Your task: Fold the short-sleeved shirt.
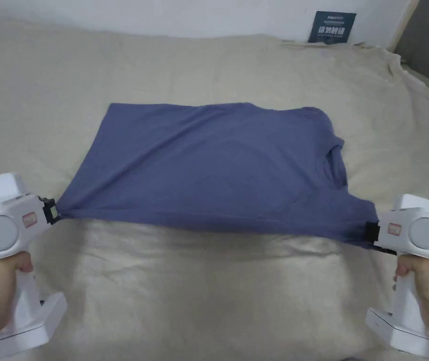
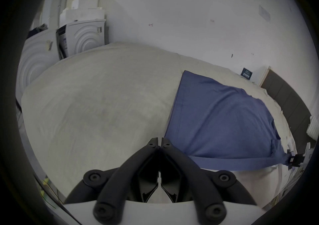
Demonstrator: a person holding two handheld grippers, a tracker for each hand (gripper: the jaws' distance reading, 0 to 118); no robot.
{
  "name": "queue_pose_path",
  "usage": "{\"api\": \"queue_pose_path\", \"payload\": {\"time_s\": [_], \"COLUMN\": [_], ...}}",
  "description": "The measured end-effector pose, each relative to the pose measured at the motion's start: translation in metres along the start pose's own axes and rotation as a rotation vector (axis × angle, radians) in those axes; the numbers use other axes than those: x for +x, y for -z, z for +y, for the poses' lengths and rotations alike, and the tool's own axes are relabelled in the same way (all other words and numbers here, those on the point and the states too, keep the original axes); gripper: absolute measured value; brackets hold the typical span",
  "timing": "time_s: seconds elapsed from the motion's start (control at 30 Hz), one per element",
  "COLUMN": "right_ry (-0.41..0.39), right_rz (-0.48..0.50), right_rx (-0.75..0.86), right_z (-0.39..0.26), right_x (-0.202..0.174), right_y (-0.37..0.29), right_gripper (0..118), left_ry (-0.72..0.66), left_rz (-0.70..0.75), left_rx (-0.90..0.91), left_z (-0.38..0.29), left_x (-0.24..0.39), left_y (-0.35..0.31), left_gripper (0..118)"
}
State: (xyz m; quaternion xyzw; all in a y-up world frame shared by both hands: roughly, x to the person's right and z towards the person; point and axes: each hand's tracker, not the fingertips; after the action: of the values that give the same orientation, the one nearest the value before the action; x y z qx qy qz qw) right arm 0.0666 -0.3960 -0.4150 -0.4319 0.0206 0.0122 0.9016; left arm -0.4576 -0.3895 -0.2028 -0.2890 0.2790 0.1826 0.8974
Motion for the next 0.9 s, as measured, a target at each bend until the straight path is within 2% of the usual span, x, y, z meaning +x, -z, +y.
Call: {"api": "queue_pose_path", "payload": {"time_s": [0.13, 0.4, 0.47, 0.6, 0.77, 0.9], "right_ry": [-0.018, 0.047, 0.053, -0.022, -0.007, -0.002], "right_rz": [0.000, 0.001, 0.011, 0.010, 0.017, 0.022], "right_rx": [0.016, 0.034, 0.034, 0.010, -0.044, -0.032], "right_z": [-0.027, -0.059, -0.066, -0.090, -0.111, -0.103], "right_x": [0.016, 0.049, 0.055, 0.056, 0.059, 0.061], "right_y": [-0.027, -0.055, -0.056, -0.061, -0.053, -0.056], "right_gripper": [4, 4, 4, 4, 4, 4], "left_ry": [-0.020, 0.025, 0.043, 0.073, 0.078, 0.044], "left_rz": [-0.008, -0.008, 0.002, 0.023, 0.032, 0.012], "left_rx": [-0.010, -0.051, -0.050, -0.051, -0.073, -0.063], "left_z": [-0.042, -0.110, -0.117, -0.121, -0.127, -0.123], "left_x": [-0.017, -0.032, -0.034, -0.038, -0.043, -0.046], "left_y": [-0.037, -0.081, -0.087, -0.093, -0.094, -0.101], "left_gripper": [0, 0, 0, 0, 0, 0]}}
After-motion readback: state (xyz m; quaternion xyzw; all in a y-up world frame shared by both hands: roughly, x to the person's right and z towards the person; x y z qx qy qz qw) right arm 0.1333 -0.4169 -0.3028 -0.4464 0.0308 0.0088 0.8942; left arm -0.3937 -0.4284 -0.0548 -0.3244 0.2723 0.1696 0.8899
